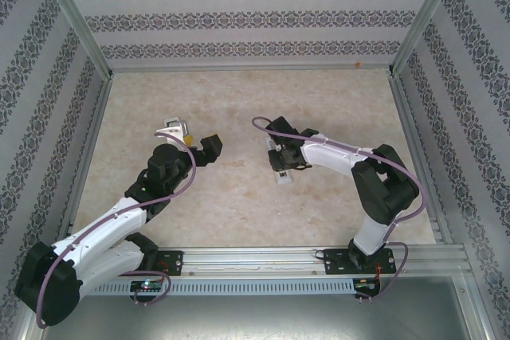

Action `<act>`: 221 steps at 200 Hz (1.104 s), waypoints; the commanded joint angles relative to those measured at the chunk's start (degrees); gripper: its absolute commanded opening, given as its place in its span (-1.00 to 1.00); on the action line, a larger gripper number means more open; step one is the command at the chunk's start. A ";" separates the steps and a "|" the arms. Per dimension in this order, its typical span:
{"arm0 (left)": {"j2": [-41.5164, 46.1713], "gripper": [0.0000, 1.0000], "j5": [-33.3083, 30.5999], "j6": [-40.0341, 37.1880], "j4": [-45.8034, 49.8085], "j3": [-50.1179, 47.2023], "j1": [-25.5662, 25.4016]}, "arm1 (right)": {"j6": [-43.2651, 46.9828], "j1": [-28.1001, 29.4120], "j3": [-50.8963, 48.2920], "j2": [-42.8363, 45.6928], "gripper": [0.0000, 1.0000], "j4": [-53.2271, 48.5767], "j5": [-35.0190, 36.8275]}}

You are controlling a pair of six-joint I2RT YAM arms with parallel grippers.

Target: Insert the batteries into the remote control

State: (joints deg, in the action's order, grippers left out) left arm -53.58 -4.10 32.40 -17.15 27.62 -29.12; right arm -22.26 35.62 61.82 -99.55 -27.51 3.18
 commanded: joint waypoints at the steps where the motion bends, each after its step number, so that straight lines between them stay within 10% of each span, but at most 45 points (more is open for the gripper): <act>1: 0.06 0.97 0.51 0.56 -2.49 -0.19 0.53 | -0.73 0.28 0.07 -1.16 -0.44 0.23 -0.98; 221: 0.06 0.97 0.76 0.99 -2.78 -0.67 0.56 | -3.08 2.72 -0.54 -1.44 -0.50 -3.70 3.99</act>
State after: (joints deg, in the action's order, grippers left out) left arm -53.58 -3.49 32.88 -17.17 27.62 -29.12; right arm -23.24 37.76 61.82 -99.96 -29.08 7.25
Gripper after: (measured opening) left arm 0.985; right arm 0.269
